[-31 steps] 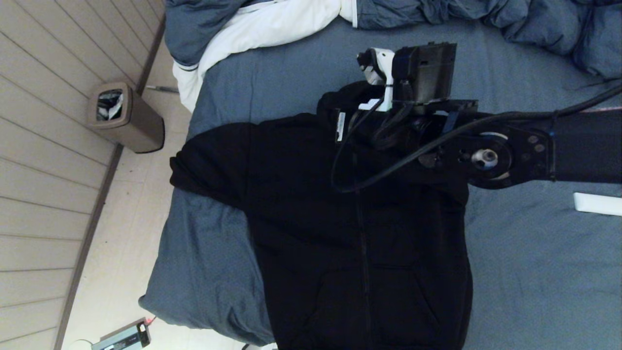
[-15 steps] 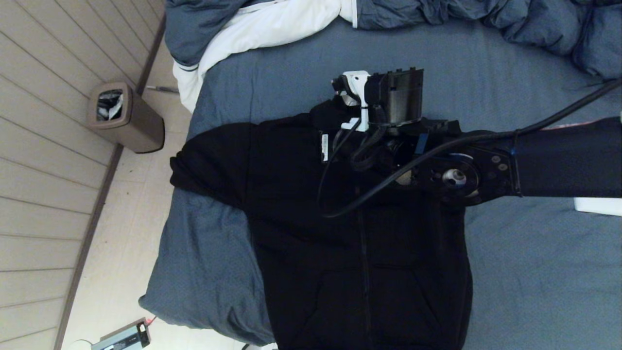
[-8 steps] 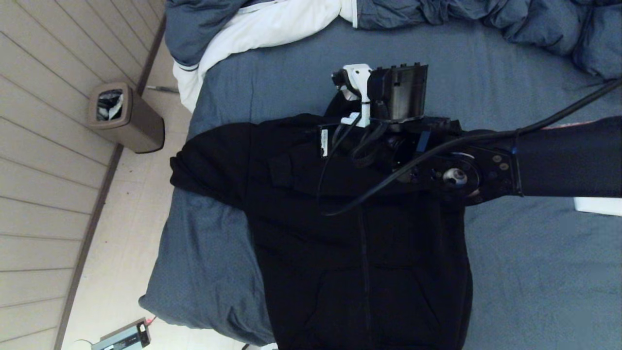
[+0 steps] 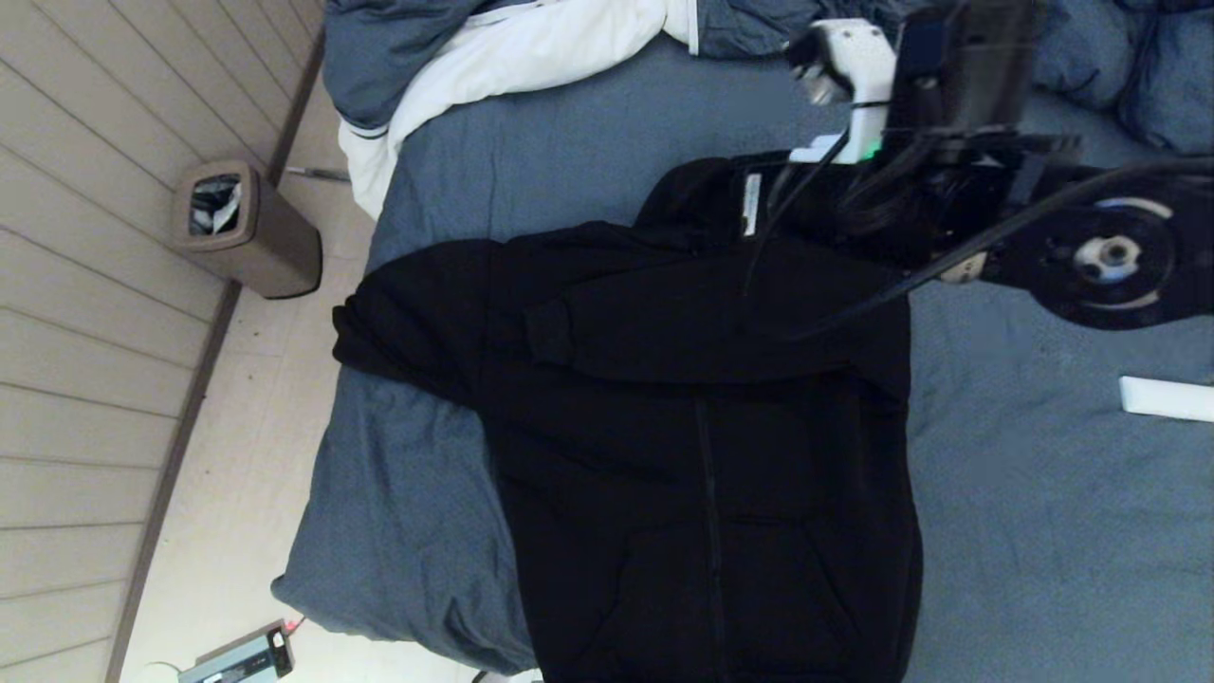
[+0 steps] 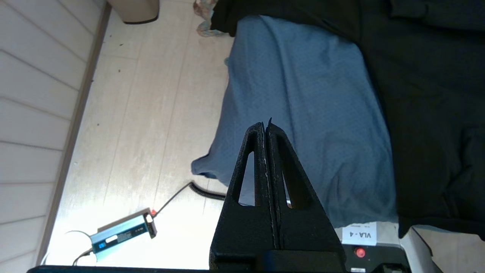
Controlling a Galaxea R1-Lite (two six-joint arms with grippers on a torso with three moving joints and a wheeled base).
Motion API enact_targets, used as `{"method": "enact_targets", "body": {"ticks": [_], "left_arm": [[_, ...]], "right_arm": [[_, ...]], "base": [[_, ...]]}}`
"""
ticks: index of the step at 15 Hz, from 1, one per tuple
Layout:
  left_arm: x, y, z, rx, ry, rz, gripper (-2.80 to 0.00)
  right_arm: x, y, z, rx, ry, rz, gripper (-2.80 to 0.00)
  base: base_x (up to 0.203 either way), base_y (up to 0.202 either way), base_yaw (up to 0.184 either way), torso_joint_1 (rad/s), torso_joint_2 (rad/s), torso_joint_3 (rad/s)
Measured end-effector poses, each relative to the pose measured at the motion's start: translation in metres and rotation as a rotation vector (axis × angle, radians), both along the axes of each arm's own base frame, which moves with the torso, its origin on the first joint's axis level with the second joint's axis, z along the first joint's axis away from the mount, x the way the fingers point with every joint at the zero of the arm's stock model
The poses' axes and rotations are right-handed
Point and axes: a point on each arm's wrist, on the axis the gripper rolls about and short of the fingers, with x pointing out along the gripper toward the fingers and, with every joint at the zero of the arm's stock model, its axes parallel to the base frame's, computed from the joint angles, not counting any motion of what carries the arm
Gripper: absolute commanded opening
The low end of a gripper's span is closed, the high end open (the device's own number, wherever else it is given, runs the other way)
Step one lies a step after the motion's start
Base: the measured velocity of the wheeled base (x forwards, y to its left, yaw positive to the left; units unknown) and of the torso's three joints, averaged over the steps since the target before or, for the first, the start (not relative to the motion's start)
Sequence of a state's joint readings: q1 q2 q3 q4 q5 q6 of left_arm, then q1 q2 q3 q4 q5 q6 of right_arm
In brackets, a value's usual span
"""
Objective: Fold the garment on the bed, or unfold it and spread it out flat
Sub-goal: Fold the black sweatshirt
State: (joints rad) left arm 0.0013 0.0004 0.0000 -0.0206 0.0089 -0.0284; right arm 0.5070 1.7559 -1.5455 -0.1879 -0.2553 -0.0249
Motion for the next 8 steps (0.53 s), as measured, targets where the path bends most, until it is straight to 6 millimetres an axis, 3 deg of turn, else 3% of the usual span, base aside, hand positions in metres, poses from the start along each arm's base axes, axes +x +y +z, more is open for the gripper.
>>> {"method": "enact_targets", "body": {"ticks": [4,8], "left_arm": [[0.000,0.000,0.000,0.000,0.000,0.000,-2.80],[0.000,0.000,0.000,0.000,0.000,0.000,-2.80]], "right_arm": [[-0.020,-0.055,0.017,-0.003,0.012,-0.127,-2.80],[-0.046,-0.088,0.014,-0.008,0.035,-0.207,-2.80]], "base": [[0.000,0.000,0.000,0.000,0.00,0.000],[0.000,0.000,0.000,0.000,0.00,0.000]]}}
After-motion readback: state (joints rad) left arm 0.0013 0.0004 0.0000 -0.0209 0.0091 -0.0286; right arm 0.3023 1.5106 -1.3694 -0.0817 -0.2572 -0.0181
